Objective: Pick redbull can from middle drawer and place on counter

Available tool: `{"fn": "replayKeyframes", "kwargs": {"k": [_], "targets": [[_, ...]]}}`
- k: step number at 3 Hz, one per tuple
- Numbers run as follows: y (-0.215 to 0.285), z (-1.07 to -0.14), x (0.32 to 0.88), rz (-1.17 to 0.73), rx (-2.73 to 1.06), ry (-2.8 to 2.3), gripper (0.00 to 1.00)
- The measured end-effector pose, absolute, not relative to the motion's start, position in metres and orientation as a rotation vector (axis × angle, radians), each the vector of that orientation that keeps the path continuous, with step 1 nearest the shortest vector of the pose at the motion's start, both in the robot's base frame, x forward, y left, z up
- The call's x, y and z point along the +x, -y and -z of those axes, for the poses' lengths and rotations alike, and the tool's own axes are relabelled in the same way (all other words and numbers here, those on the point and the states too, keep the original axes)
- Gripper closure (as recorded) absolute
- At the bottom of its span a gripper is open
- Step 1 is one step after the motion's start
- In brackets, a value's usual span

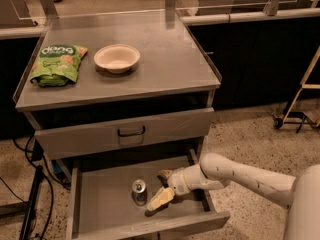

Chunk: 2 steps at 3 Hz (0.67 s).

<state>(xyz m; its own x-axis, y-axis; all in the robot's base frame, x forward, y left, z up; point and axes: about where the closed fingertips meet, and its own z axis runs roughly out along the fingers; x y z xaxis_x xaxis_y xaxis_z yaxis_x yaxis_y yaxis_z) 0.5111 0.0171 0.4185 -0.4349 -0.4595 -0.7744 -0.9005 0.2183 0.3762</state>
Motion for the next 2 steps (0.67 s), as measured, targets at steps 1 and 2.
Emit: {"fn": "replayKeyframes", "kwargs": {"k": [1, 2], "targets": [[-0.023, -0.419, 0.513, -1.151, -1.252, -1.97, 0.0], [-0.04, -0.421, 0.522, -1.183, -1.255, -1.913, 0.0]]}}
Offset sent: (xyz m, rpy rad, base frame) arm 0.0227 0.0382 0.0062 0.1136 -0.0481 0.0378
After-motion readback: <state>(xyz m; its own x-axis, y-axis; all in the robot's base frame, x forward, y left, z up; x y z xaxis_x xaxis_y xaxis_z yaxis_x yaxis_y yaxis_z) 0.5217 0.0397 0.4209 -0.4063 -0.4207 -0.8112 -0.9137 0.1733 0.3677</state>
